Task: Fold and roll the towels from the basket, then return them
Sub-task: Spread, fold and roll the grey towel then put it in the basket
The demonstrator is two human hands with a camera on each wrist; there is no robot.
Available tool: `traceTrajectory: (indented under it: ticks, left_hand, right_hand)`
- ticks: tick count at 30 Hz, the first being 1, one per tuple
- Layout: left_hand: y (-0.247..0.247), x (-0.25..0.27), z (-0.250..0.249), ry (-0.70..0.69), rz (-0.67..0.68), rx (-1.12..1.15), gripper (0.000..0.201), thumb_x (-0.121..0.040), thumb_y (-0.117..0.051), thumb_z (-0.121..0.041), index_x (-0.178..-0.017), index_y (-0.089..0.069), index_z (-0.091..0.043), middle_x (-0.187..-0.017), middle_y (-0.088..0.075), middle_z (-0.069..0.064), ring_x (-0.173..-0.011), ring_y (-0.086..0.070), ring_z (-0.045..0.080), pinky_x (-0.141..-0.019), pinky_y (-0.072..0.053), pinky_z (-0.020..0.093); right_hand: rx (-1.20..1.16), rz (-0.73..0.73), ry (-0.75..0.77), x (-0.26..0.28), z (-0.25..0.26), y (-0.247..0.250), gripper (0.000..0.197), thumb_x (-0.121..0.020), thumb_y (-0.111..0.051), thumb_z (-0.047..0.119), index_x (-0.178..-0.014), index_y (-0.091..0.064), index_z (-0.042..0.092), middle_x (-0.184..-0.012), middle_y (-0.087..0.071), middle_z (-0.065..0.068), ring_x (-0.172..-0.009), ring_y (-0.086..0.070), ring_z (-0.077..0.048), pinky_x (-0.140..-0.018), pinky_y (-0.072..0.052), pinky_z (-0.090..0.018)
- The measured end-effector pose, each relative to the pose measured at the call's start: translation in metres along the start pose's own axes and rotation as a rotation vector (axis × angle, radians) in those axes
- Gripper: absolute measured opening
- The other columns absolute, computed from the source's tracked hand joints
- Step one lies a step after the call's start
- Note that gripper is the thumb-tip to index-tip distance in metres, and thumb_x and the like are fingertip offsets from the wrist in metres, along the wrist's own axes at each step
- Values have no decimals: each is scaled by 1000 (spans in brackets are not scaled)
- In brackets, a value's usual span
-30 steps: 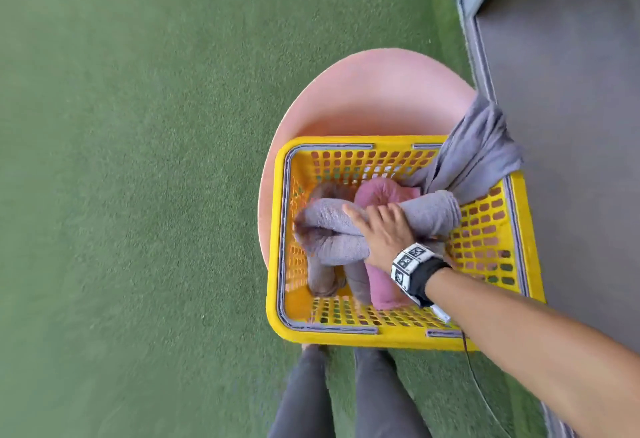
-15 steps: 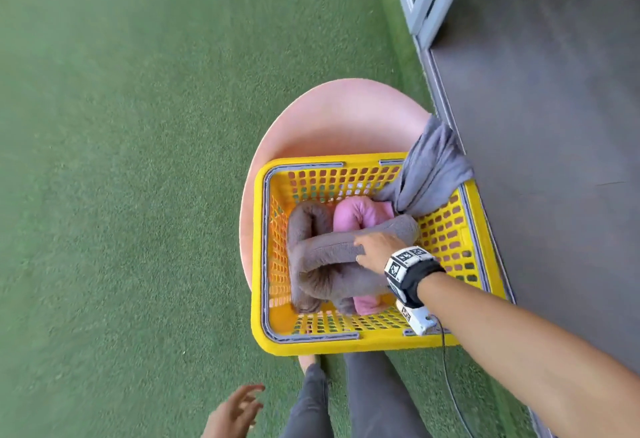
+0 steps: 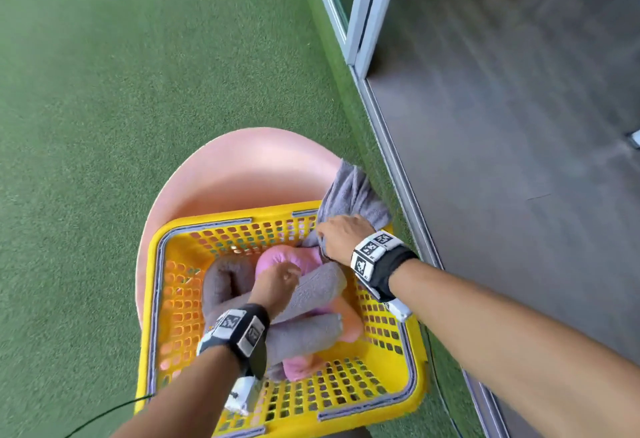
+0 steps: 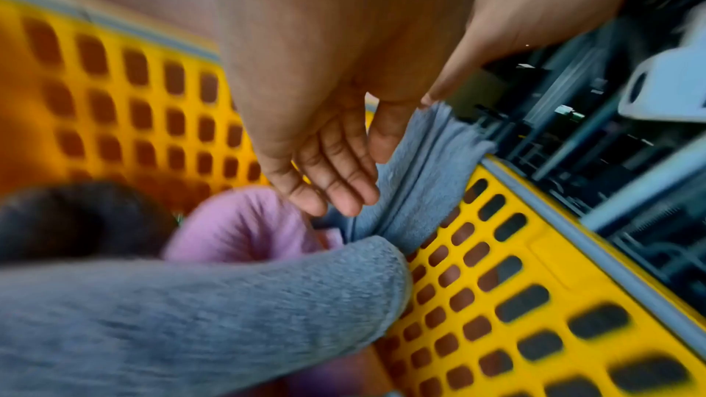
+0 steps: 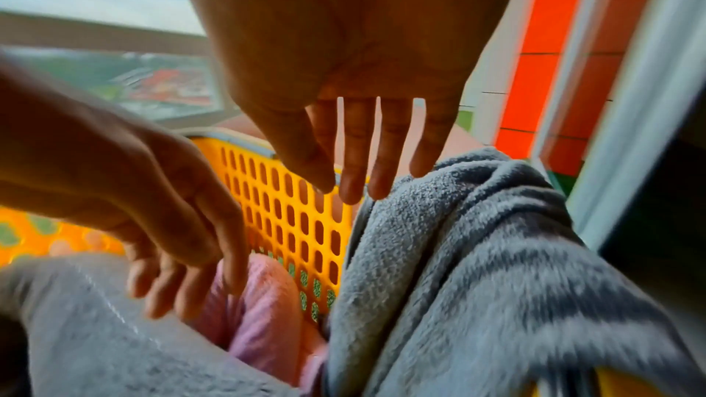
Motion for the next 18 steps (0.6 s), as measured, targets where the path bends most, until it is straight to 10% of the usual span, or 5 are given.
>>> traceTrajectory:
  ticks: [9,18]
  left_hand:
    - [-100,-133,9,224,-76,116,28,-88,-59,-26,-101,-68,-4,-104,-68,21,-99,-63,38,-77,-47,38]
    - [-95,-137,27,439,-388,335,33,-82,-52,-9,-114,-61,-6,-114,-65,17,-108,-59,35,-85,-44,37]
  right_hand:
    - [386,-133,532,-59,13,1,17,-76,-64,17,-89,-71,26,-102,-55,-2,-101,-50,-28,-83,-43,-41]
    - [337,-143,575,-69,-4,-5,22,-82,-59,6,-89,-73,22,-94,-48,-12,-88,-48,-36,-67,-36,-41]
Point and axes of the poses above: each hand's wrist, its own x-axis away from the middle knuckle, its own y-axis out of the back of the hand, z = x × y, the point moved 8 cm from there along -x, towards the middle knuckle
